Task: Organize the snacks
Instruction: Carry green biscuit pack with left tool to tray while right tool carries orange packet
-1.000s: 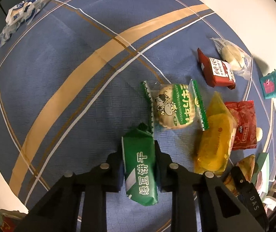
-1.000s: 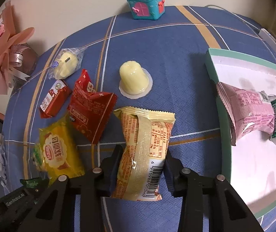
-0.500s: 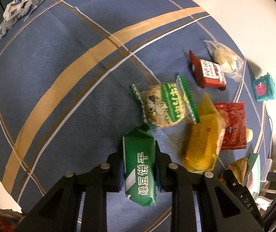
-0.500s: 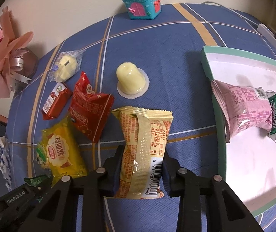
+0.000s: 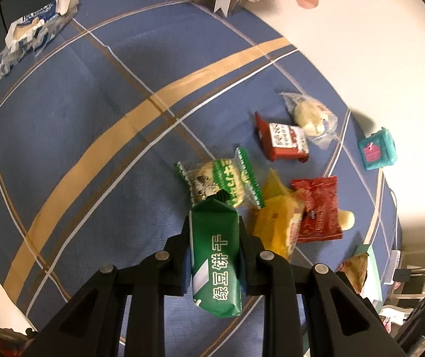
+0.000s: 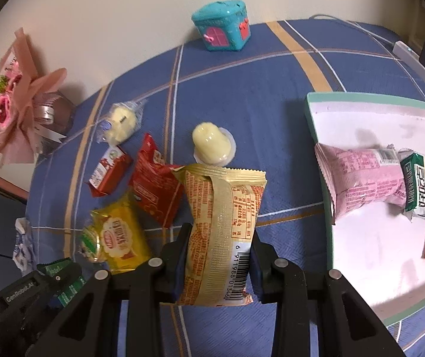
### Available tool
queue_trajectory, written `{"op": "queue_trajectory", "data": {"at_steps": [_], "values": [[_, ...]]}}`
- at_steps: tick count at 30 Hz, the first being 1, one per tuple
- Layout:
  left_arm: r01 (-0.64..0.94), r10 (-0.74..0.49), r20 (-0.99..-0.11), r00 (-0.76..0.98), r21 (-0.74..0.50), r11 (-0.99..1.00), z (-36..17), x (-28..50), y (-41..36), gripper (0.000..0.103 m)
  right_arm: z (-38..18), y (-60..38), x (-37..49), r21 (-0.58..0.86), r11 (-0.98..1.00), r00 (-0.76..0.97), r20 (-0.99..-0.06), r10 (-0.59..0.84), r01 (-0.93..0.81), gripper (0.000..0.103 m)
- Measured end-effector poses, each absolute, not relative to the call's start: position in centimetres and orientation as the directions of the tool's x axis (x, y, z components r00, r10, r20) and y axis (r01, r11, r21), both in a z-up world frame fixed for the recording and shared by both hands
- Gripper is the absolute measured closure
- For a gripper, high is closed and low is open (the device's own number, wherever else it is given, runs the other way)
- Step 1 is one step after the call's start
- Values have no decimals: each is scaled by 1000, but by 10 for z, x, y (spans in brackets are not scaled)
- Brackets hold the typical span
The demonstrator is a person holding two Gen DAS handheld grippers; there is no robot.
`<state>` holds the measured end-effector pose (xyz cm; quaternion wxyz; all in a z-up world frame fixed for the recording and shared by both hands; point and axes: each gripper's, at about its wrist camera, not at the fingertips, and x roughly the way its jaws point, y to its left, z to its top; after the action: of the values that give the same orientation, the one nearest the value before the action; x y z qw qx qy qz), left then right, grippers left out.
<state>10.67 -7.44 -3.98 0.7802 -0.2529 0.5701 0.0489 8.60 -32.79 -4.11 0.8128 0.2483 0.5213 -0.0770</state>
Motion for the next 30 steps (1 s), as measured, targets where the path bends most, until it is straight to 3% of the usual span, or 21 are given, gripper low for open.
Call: {"op": "queue_trajectory", "data": {"at_steps": [16, 30], "values": [[-298, -227, -872, 434, -376, 877, -4, 99, -82, 78, -6, -339, 69, 340, 857, 512, -852, 106, 388, 66], [-97, -274, -870, 410, -340, 935, 12, 92, -155, 78, -1, -430, 30, 284, 723, 490, -868, -85, 629, 66]]}}
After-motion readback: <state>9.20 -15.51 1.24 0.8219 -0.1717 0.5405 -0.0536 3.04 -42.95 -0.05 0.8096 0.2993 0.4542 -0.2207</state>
